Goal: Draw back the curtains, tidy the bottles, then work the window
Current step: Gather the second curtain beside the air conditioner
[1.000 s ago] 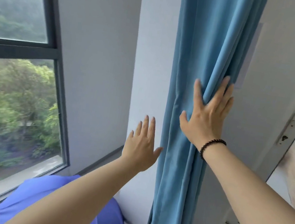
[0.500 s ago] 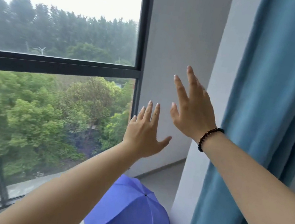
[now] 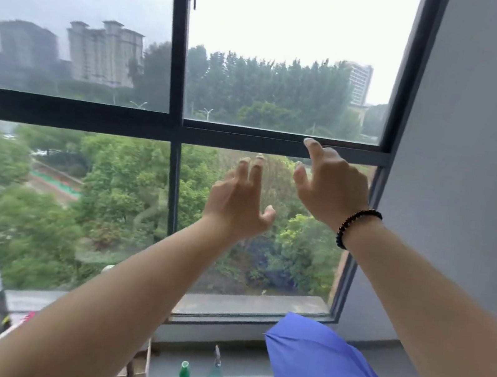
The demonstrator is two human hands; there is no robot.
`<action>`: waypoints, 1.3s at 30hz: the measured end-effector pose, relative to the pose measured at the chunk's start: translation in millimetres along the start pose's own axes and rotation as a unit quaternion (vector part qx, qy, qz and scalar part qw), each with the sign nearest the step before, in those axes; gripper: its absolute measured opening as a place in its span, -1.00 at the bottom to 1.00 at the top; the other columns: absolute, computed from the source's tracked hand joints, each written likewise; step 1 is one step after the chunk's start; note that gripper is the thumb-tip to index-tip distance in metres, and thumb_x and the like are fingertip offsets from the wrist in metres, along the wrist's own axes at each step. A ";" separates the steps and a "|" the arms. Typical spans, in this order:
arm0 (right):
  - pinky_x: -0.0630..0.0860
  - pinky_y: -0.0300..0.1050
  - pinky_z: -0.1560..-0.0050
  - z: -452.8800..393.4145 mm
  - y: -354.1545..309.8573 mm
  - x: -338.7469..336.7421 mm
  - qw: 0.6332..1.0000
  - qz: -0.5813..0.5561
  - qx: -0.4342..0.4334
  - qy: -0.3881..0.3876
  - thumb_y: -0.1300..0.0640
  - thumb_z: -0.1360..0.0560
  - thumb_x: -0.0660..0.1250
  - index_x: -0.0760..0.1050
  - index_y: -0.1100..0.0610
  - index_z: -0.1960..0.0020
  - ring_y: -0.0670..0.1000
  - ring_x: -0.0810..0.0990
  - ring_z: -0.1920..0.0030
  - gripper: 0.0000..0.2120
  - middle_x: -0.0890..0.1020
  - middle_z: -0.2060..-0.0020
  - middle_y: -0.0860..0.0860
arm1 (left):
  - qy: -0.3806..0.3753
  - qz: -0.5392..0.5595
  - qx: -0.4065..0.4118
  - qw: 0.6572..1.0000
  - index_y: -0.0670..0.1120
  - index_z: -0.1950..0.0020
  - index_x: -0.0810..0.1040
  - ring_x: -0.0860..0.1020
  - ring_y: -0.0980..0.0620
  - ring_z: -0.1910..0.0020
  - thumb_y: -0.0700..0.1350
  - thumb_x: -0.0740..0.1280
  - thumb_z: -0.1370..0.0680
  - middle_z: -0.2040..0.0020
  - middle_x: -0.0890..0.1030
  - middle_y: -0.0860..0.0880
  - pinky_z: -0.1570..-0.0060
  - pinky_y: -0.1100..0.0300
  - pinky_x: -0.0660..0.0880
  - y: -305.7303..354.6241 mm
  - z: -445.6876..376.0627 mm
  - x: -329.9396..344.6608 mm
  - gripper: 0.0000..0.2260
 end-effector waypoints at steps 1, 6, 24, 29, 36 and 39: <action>0.43 -0.07 0.16 -7.0 -27.3 9.7 1.000 -0.021 -0.009 0.000 -0.02 -0.57 0.13 0.29 0.09 -0.42 0.19 0.62 0.02 -0.55 0.58 -0.13 0.11 | 0.005 -0.013 -0.018 1.000 -0.08 -0.57 -0.02 0.42 -0.18 -0.32 0.20 0.31 -0.50 -0.51 0.19 -0.14 -0.06 -0.01 0.57 -29.7 8.3 -8.8 -0.19; 0.48 0.01 0.04 -24.6 -127.2 46.0 0.993 -0.118 -0.030 0.000 -0.07 -0.58 0.12 0.34 0.08 -0.38 0.21 0.60 -0.02 -0.57 0.56 -0.17 0.11 | 0.013 -0.070 -0.083 0.994 -0.07 -0.58 -0.03 0.35 -0.18 -0.38 0.17 0.32 -0.49 -0.55 0.06 -0.14 -0.14 -0.04 0.48 -126.8 44.6 -46.1 -0.19; 0.51 0.02 0.09 -28.1 -561.9 70.2 0.843 -0.458 -0.269 -0.085 -0.07 -0.60 0.07 0.37 0.08 -0.33 0.23 0.58 -0.04 -0.61 0.49 -0.24 0.11 | 0.083 -0.356 -0.424 0.829 -0.11 -0.59 0.00 0.17 -0.19 -0.49 0.09 0.31 -0.50 -0.59 -0.06 -0.17 -0.37 -0.06 0.31 -430.6 262.8 -281.6 -0.23; 0.47 -0.01 0.10 -9.6 -656.3 48.4 0.776 -0.534 -0.314 -0.116 -0.12 -0.60 0.04 0.21 0.09 -0.44 0.21 0.58 -0.07 -0.52 0.43 -0.32 0.11 | 0.188 -0.495 -0.273 0.803 -0.24 -0.50 0.25 0.18 -0.31 -0.49 -0.19 0.38 -0.36 -0.53 0.10 -0.33 -0.42 -0.17 0.25 -419.8 298.4 -357.7 -0.29; 0.48 0.04 0.06 -5.1 -731.2 -5.1 0.661 -0.647 -0.364 -0.107 -0.20 -0.59 0.00 0.03 0.08 -0.52 0.22 0.56 -0.12 -0.40 0.33 -0.41 0.05 | 0.282 -0.649 -0.292 0.644 -0.18 -0.53 -0.03 0.01 -0.34 -0.51 0.03 0.44 -0.38 -0.48 0.05 -0.41 -0.44 -0.29 -0.11 -399.5 346.4 -425.6 -0.09; 0.40 -0.04 0.11 -4.2 -752.5 -13.3 0.622 -0.675 -0.381 -0.107 -0.20 -0.59 0.01 0.03 0.07 -0.52 0.18 0.53 -0.15 -0.41 0.33 -0.41 0.04 | 0.324 -0.589 -0.425 0.606 -0.27 -0.54 -0.11 -0.01 -0.44 -0.52 0.34 0.37 -0.38 -0.53 0.00 -0.44 -0.38 -0.45 -0.03 -417.1 362.7 -453.7 0.07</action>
Point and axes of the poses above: each hand's wrist, its own z-axis away from the middle knuckle, its own x-axis out of the palm, y = z × x, the point moved 9 cm from there along -z, towards the middle knuckle
